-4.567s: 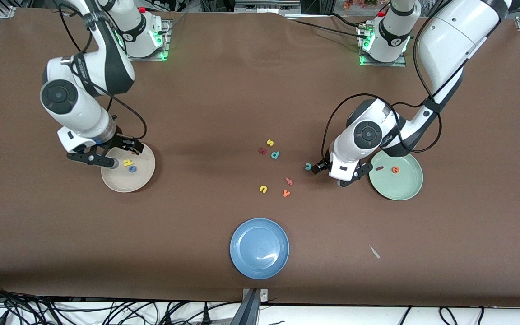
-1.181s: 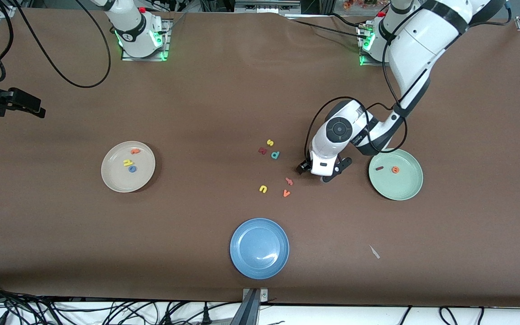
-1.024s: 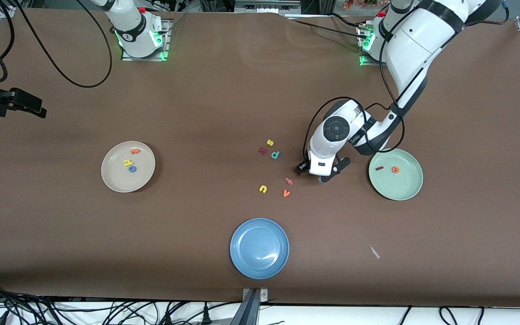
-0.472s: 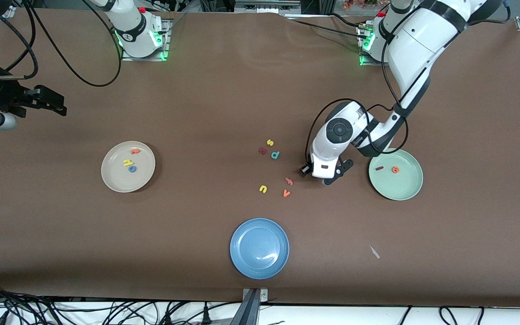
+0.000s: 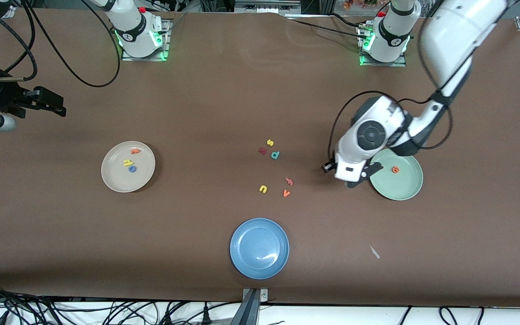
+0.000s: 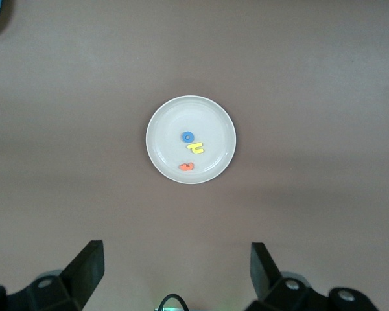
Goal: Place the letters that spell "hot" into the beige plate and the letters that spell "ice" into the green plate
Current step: 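Carry the teal c with the left gripper over the green plate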
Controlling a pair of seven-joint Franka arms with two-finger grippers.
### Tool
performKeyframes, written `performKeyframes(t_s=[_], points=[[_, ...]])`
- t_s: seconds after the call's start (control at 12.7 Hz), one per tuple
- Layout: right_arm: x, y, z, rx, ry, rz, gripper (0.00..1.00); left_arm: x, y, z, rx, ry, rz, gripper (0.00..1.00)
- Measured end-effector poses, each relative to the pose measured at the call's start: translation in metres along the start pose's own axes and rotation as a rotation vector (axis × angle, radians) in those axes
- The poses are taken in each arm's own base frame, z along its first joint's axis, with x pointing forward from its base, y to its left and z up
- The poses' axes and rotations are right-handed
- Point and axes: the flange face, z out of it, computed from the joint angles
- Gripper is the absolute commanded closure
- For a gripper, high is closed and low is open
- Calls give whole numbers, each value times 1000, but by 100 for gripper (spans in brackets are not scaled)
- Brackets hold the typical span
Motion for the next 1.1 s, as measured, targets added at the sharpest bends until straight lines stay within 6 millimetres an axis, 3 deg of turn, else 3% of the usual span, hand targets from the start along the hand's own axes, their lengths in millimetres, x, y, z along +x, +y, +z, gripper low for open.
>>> performKeyframes(t_s=[0.16, 0.31, 0.55, 0.79, 0.87, 0.94, 1.02, 1.1], points=[[0, 0, 0, 0, 0, 0, 0, 32, -50, -24, 43, -74, 85, 100], [0, 0, 0, 0, -1, 0, 0, 65, -97, -32, 50, -123, 165, 100], [0, 1, 0, 0, -1, 2, 0, 96, -146, -12, 86, -136, 288, 100], [0, 1, 0, 0, -1, 2, 0, 102, -166, 23, 130, -163, 355, 90], [0, 1, 0, 0, -1, 2, 0, 103, -167, 31, 132, -174, 363, 75], [0, 1, 0, 0, -1, 2, 0, 103, -167, 37, 129, -185, 367, 44], [0, 1, 0, 0, -1, 2, 0, 103, -167, 40, 127, -190, 368, 29], [0, 1, 0, 0, -1, 3, 0, 103, -167, 40, 127, -190, 369, 1]])
